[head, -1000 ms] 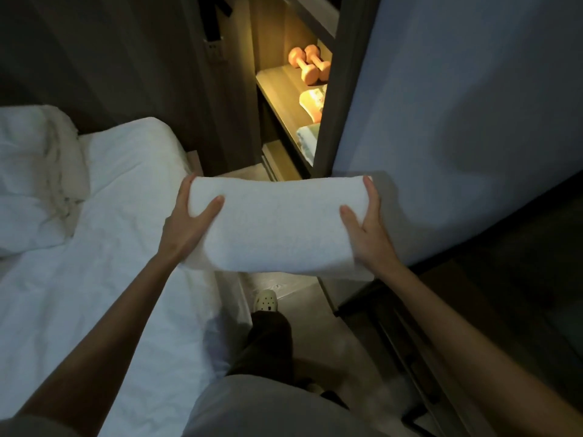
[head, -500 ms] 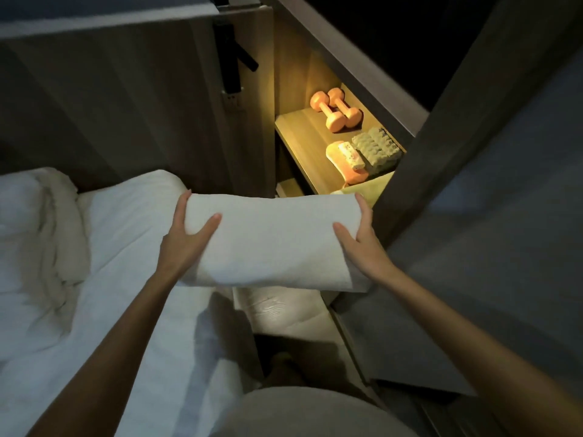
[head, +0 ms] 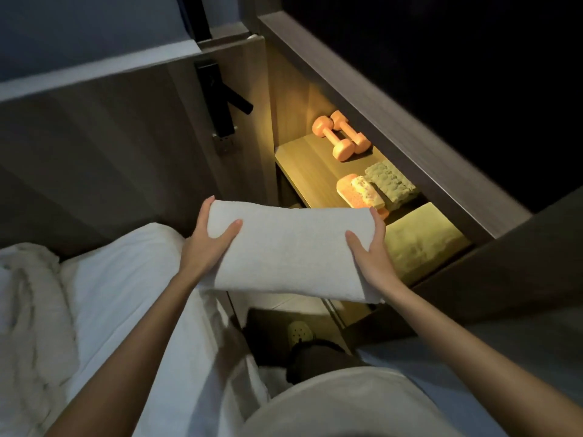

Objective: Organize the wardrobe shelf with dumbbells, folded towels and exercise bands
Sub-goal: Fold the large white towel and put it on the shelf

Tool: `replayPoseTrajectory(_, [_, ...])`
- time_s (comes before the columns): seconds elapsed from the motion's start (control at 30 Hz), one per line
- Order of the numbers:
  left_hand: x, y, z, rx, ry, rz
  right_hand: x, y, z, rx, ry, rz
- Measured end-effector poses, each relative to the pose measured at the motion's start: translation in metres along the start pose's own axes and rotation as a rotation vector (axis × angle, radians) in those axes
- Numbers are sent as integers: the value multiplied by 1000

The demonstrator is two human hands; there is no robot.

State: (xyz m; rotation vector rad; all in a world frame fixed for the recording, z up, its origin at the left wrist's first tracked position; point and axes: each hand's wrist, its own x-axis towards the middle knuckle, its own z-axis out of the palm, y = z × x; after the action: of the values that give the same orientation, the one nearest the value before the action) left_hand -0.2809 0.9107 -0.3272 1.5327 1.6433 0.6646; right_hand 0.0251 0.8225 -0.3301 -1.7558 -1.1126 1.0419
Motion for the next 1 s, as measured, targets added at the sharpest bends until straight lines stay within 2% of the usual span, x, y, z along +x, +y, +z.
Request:
replayPoseTrajectory(0.23, [99,39,3,114,-221,101,44,-1,10,71,165,142])
replayPoseTrajectory(0.43, [179,61,29,172,-390,173,80,3,12,63,315,379])
replayPoseTrajectory(0.57, [236,76,55,181,-538,335,93,0,16,143,435,463])
replayPoseTrajectory(0.77, [287,113,92,200,-770,558,75,-15,34,291,722,480])
replayPoseTrajectory(0.83, [292,123,107,210,-872,554,64,-16,42,326,804,464])
replayPoseTrajectory(1.0, [281,144,146,392,-962,551,38,-5,55,383,972,456])
